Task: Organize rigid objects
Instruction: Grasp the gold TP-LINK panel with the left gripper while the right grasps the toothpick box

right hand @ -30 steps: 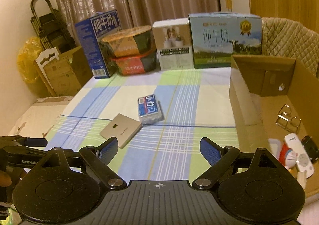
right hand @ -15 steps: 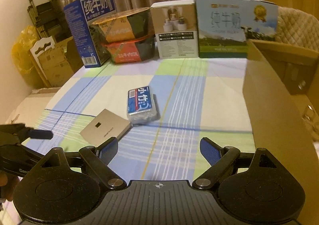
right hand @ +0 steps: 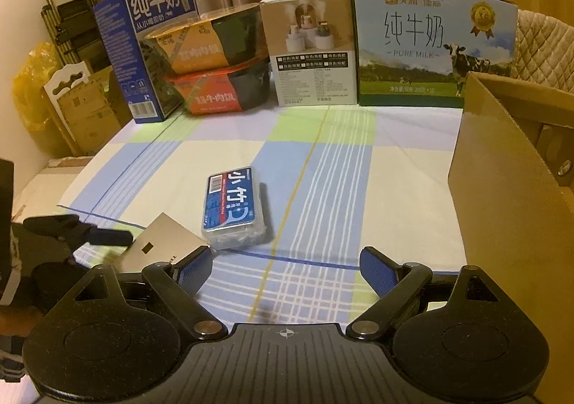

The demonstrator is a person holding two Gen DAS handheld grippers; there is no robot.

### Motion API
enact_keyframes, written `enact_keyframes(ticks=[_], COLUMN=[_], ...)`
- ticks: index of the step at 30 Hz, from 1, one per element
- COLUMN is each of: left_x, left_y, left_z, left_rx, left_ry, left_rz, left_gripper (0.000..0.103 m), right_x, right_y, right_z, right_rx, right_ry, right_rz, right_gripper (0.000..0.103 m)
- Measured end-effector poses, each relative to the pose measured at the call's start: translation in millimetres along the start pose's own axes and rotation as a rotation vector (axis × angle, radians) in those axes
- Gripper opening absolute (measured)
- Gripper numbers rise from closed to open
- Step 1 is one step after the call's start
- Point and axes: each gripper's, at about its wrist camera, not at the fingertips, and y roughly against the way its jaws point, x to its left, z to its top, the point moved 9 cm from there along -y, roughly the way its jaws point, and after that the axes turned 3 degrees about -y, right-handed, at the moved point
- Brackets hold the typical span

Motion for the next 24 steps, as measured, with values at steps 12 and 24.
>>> enact_keyframes(ticks=[12, 24], left_x=[4, 54], left_y=[-3, 30], left_z=[-3, -9], left_rx=[0.02, 0.005], left_ry=[-0.026, 0.16], left_rz=[-0.002, 0.106], left_gripper=[0.085, 0.085], right_x=[2, 32], right_y=[-14, -51], right_z=[5, 8], right_rx=[0.002, 0.006], right_ry=[-0.008, 0.072], right_rz=[-0.002, 0.045], right_gripper=[0.086, 0.086])
